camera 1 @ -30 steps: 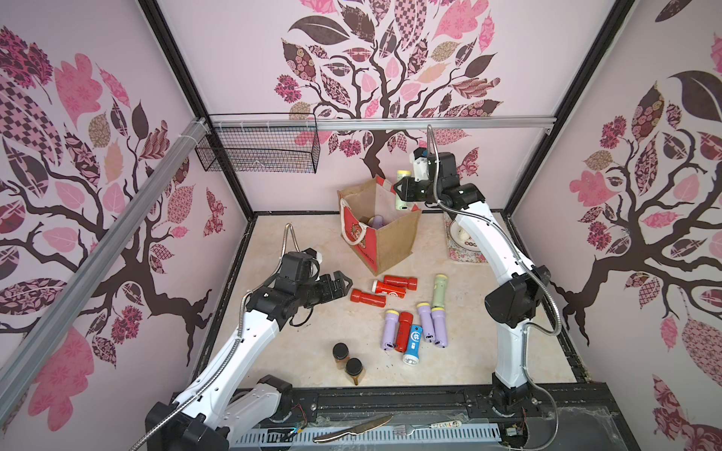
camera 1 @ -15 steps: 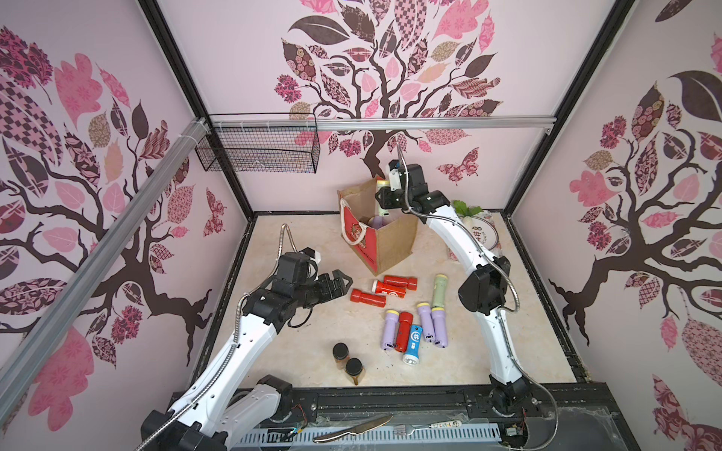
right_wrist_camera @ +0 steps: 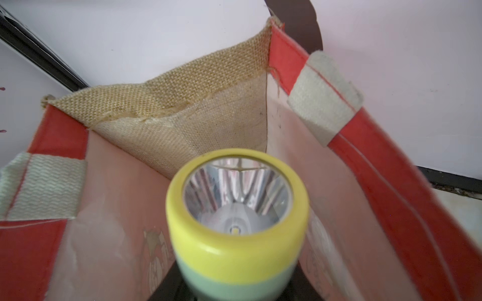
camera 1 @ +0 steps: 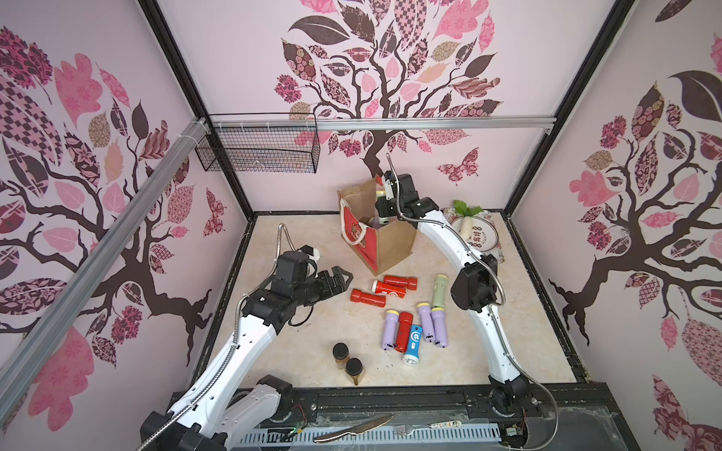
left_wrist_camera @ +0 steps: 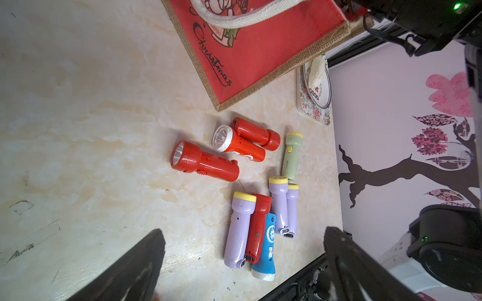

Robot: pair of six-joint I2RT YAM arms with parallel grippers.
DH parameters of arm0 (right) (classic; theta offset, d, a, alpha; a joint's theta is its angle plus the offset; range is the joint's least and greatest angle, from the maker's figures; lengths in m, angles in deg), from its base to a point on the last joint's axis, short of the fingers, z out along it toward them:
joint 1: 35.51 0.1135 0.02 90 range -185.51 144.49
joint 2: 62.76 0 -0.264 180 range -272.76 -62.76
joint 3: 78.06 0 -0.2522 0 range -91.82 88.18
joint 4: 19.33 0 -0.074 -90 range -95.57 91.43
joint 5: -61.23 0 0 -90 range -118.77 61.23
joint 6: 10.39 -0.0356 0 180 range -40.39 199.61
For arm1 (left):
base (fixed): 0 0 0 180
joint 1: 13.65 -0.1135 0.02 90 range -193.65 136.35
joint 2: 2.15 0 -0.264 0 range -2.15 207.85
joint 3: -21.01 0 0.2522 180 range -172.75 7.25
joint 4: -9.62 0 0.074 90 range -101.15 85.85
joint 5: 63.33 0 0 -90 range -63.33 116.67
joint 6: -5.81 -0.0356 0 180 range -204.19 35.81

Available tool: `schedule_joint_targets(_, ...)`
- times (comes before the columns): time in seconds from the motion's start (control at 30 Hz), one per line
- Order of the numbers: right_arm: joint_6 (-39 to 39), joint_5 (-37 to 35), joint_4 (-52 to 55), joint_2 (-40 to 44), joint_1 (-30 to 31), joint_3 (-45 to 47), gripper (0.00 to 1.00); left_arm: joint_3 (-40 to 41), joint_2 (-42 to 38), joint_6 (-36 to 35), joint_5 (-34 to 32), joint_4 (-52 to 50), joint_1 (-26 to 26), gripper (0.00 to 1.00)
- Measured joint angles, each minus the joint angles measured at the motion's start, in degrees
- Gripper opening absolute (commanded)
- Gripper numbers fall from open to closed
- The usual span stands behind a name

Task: Put the flashlights into the tote bags
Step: Place the flashlight in the canvas bag.

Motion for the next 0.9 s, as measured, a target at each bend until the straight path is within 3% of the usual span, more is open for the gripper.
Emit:
schedule_joint_targets(0.1,-0.4,0.0,-0.1,-0.6,0.0,0.0,0.32,0.2,0.0,0.5,-0.5,0.9,0.0,0.98)
schedule_joint_targets(0.2,-1.2,0.0,-0.1,-0.7,0.0,0.0,0.59,0.7,-0.1,0.7,-1.2,2.0,0.0,0.98)
schedule_joint_targets(0.33,-2.4,-0.2,-1.1,-0.6,0.1,0.0,0.74,0.9,-0.1,1.0,-2.5,2.6,0.0,0.98)
schedule_joint_targets(0.73,-5.7,-0.1,-2.6,0.2,0.6,0.1,0.87,0.9,-0.1,0.9,-3.7,1.8,0.0,0.96)
schedule_joint_targets(0.9,-6.5,0.9,-1.5,5.2,0.7,2.0,0.91,0.9,1.1,0.9,-3.7,1.0,0.0,0.92)
